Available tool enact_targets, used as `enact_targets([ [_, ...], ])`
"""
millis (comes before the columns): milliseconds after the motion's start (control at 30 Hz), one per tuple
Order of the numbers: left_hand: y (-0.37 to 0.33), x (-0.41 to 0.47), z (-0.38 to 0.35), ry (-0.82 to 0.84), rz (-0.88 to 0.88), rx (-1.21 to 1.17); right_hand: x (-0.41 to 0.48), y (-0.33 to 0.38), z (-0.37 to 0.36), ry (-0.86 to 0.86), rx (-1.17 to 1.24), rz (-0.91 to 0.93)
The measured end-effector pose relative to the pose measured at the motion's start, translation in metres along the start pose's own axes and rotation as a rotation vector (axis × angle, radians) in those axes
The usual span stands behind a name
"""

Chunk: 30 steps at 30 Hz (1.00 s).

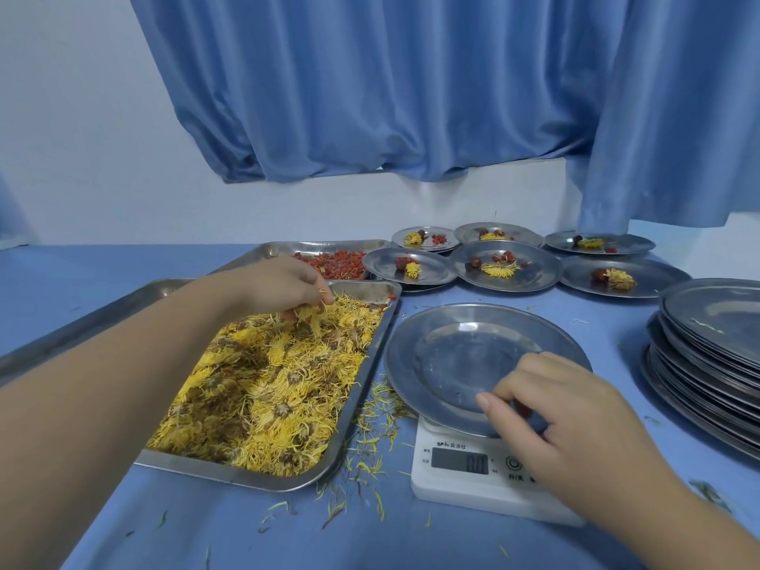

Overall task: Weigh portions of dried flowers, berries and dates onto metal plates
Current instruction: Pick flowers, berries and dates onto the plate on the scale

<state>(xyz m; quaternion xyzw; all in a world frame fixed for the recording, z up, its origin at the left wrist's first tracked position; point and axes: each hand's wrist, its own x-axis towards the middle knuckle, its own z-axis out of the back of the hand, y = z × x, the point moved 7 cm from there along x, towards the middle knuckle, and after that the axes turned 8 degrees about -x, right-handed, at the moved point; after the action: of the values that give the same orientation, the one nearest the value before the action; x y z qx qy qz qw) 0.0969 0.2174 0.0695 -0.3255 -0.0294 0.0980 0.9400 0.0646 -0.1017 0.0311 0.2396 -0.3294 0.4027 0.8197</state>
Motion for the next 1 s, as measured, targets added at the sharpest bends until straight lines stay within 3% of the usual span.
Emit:
enact_targets([
  [133, -0.019, -0.005, 0.011, -0.059, -0.065, -0.179, 0.001, -0.006, 0.003, -0.018, 0.000, -0.024],
  [267, -0.054, -0.014, -0.009, 0.056, -0.147, -0.347, 0.004, -0.019, 0.012, -0.068, 0.009, -0.095],
  [433, -0.101, -0.017, -0.060, 0.254, -0.202, -0.307, 0.005, -0.039, 0.017, -0.081, 0.014, -0.203],
  [633, -0.134, -0.011, -0.103, 0.343, -0.201, -0.286, 0.005, -0.043, 0.018, -0.090, 0.025, -0.223],
  [833, -0.142, -0.007, -0.109, 0.271, -0.251, -0.093, 0.005, -0.042, 0.019, -0.077, 0.029, -0.216],
  [1000, -0.136, -0.005, -0.104, 0.232, -0.263, -0.197, 0.005, -0.041, 0.018, -0.071, 0.042, -0.217],
])
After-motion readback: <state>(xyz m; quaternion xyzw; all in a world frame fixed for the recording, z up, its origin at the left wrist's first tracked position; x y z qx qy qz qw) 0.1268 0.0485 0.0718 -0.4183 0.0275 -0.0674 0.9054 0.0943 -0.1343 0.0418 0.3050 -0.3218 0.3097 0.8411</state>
